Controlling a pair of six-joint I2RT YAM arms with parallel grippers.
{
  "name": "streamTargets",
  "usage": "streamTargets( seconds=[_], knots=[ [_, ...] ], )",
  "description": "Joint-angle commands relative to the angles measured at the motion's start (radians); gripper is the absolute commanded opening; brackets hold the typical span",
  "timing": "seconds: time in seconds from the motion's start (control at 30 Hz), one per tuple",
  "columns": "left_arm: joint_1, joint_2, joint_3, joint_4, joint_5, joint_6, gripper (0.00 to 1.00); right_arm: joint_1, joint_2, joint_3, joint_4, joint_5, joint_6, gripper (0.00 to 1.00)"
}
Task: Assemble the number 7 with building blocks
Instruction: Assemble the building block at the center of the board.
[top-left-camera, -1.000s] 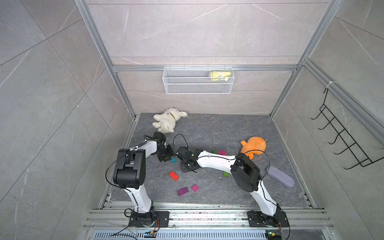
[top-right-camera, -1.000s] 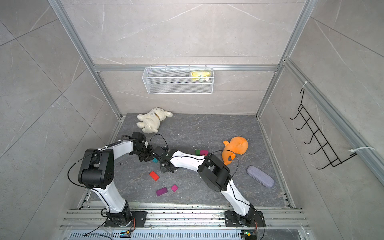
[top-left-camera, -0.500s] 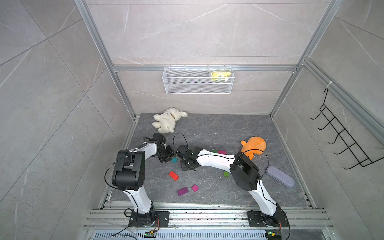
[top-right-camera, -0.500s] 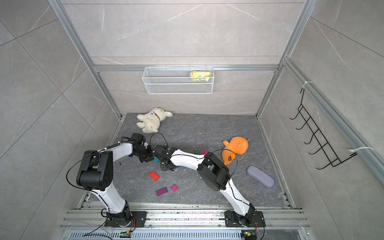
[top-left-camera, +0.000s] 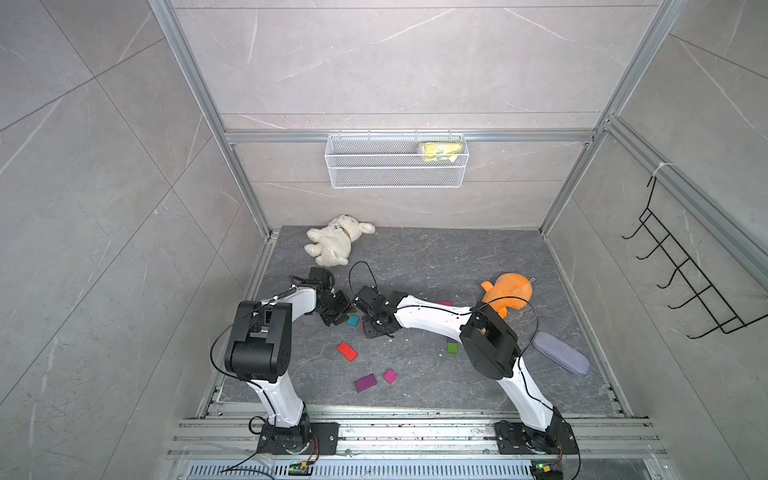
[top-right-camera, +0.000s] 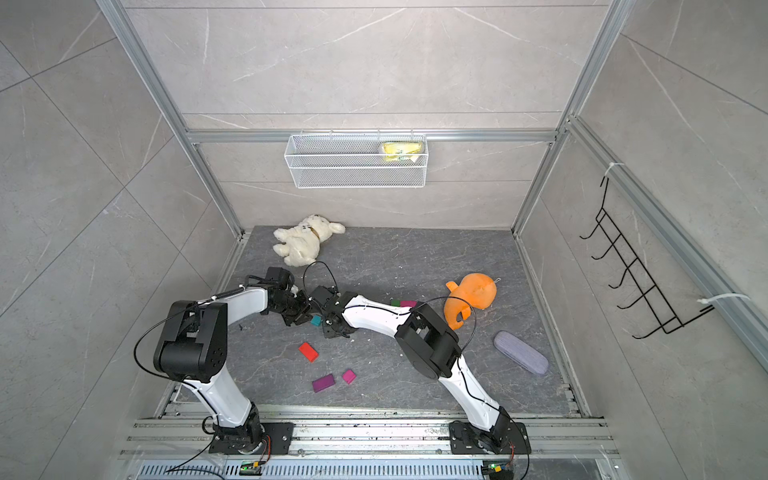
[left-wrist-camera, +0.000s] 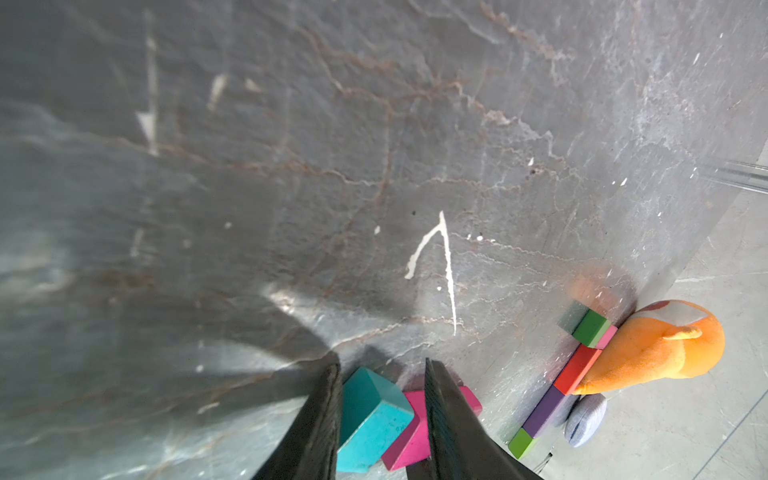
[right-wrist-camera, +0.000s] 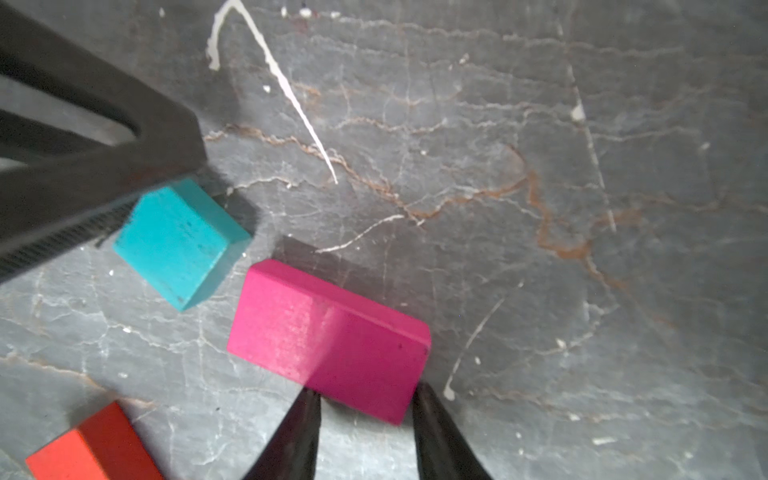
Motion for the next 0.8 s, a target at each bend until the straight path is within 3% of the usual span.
streamTargets(
  seconds=[0.0,0.77],
  knots=[
    [-0.018,0.024,-0.035,-0.044,-0.008,-0.032,0.38,-0.009,0.059,0.009,-0.039,-0.007,0.000,0.40],
    [-0.050,0.038,-0.045,0.006,-0.020,-0.107,0.39,-0.022,0.085,0.018,-0.062,-0.005,-0.008,0.40]
  ],
)
